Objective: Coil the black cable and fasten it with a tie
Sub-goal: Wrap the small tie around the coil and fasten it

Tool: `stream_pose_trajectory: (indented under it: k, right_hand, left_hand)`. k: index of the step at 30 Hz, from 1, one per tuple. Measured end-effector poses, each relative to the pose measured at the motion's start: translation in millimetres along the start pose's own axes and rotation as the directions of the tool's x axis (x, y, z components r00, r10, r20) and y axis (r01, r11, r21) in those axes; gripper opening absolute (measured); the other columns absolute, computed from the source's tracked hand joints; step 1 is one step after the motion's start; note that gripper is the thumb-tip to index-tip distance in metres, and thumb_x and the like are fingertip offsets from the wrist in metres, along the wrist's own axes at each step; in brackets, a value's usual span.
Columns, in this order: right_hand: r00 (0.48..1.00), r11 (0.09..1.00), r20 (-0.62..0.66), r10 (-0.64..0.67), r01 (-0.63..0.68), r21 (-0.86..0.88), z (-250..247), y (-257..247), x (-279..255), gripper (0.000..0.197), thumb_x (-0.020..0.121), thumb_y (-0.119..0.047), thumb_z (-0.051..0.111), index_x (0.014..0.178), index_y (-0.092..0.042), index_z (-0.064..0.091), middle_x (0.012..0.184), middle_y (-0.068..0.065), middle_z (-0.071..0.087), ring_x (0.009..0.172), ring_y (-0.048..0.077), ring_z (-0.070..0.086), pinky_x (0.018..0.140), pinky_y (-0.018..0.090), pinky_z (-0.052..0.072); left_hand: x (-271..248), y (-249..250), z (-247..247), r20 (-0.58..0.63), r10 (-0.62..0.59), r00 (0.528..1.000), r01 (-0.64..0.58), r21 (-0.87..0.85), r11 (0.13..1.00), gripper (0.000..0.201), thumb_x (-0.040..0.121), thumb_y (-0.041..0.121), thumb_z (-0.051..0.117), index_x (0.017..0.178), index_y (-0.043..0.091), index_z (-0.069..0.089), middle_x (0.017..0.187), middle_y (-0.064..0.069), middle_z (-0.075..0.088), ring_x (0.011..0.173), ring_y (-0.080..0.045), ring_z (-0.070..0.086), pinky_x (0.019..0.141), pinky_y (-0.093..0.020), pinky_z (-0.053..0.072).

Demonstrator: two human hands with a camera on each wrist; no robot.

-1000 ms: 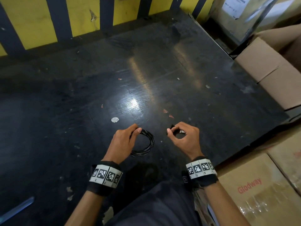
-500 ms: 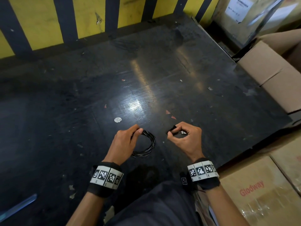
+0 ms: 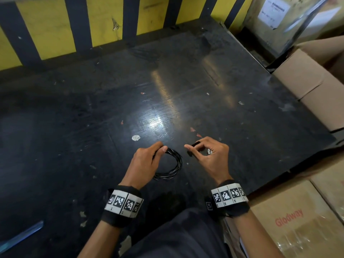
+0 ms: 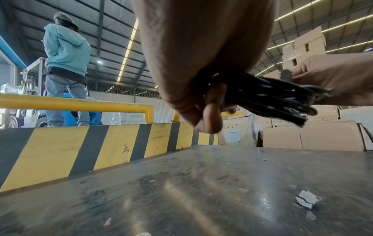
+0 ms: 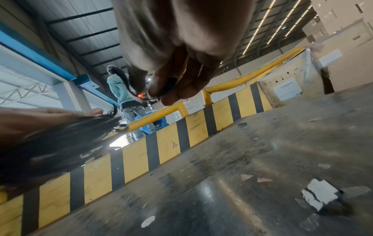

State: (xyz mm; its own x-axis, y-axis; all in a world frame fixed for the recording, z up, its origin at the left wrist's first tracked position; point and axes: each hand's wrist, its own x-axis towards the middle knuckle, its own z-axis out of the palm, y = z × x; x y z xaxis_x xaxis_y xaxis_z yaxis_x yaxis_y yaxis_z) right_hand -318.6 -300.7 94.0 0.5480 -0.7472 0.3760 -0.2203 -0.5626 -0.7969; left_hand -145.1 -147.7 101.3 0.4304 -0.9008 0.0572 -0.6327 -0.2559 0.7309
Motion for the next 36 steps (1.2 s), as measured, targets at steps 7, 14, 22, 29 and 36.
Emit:
stream_pose_trajectory:
  k: [7, 14, 22, 29, 36]
  right_hand:
    - [0.987, 0.979, 0.058, -0.153, 0.159, -0.127, 7, -11, 26, 0.020, 0.074, -0.016, 0.091, 0.078, -0.007, 0.074, 0.084, 0.004, 0.071, 0.075, 0.014, 0.068, 0.074, 0.015, 0.053]
    - [0.966, 0.973, 0.155, -0.205, 0.218, -0.070, 12, -17, 40, 0.016, 0.074, -0.008, 0.089, 0.077, -0.007, 0.073, 0.082, 0.002, 0.072, 0.072, 0.012, 0.066, 0.074, 0.008, 0.048]
    - [0.933, 0.927, 0.356, 0.050, -0.176, 0.330, -4, -30, 40, 0.004, 0.079, -0.008, 0.066, 0.078, -0.006, 0.069, 0.080, 0.002, 0.072, 0.078, 0.018, 0.072, 0.078, 0.026, 0.057]
    - [0.910, 0.916, 0.388, 0.142, -0.270, 0.296, 1, -31, 34, 0.027, 0.089, -0.026, 0.061, 0.078, -0.006, 0.074, 0.076, 0.003, 0.075, 0.073, 0.018, 0.072, 0.072, 0.026, 0.054]
    - [0.855, 0.852, 0.499, 0.143, -0.363, 0.377, -13, -32, 35, 0.010, 0.085, -0.014, 0.065, 0.078, -0.007, 0.066, 0.075, -0.004, 0.068, 0.072, 0.005, 0.064, 0.086, 0.012, 0.051]
  left_hand:
    - [5, 9, -4, -0.012, 0.029, 1.000, -0.029, 0.010, 1.000, 0.034, 0.106, 0.045, 0.040, 0.082, 0.024, 0.050, 0.053, -0.001, 0.043, 0.046, -0.009, 0.037, 0.048, -0.025, 0.034]
    - [7, 21, -10, -0.047, 0.074, 0.996, -0.076, -0.031, 0.997, 0.031, 0.107, 0.039, 0.042, 0.084, 0.022, 0.054, 0.055, -0.006, 0.050, 0.045, -0.022, 0.046, 0.047, -0.037, 0.040]
    - [5, 24, -13, -0.063, 0.075, 0.995, -0.078, -0.054, 0.995, 0.033, 0.108, 0.033, 0.045, 0.078, 0.020, 0.051, 0.055, -0.008, 0.048, 0.046, -0.025, 0.044, 0.046, -0.041, 0.040]
    - [5, 34, -10, -0.072, 0.104, 0.992, -0.110, -0.087, 0.990, 0.033, 0.109, 0.032, 0.044, 0.077, 0.024, 0.044, 0.055, -0.009, 0.045, 0.045, -0.024, 0.041, 0.045, -0.044, 0.038]
    - [4, 36, -7, -0.058, 0.134, 0.989, -0.139, -0.078, 0.987, 0.032, 0.108, 0.030, 0.048, 0.078, 0.018, 0.051, 0.055, -0.005, 0.045, 0.046, -0.019, 0.042, 0.048, -0.040, 0.039]
